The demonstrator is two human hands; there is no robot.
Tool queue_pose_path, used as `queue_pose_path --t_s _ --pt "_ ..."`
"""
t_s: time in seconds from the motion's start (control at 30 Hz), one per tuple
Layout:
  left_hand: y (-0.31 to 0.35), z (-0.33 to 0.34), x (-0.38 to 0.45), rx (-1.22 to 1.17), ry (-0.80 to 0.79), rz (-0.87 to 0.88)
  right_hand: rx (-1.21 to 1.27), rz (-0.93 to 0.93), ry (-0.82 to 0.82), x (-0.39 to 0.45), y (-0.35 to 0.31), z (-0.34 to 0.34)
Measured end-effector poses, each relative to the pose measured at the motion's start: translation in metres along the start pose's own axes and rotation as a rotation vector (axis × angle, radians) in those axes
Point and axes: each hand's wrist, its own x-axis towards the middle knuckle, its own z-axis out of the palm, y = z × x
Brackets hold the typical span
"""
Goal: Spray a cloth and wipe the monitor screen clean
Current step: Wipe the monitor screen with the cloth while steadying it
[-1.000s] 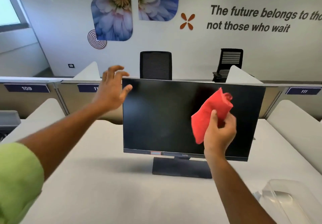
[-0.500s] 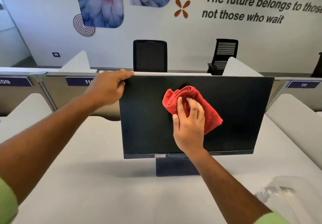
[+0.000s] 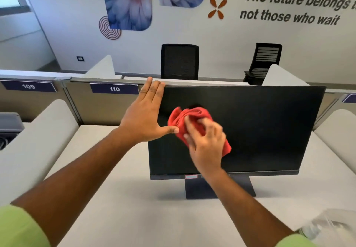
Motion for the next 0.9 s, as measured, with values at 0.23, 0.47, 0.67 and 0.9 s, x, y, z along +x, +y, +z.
queue_pose_path --t_s 0.23,0.47,0.67,0.9 --pt "-0.005 -0.004 0.002 0.031 -0.05 0.064 -0.035 -0.104 -0.038 -0.037 0.05 -0.01" --pt "0.01 0.001 -0.002 0.11 -0.004 0.025 0.007 0.378 0.115 0.029 0.053 -0.015" --pt "0.01 0.005 -0.005 0.268 -0.05 -0.004 0.002 0.063 -0.097 -0.057 0.03 -0.006" --pt "-0.018 -0.013 0.0 0.366 -0.035 0.203 0.007 0.007 -0.161 -0.06 0.065 -0.018"
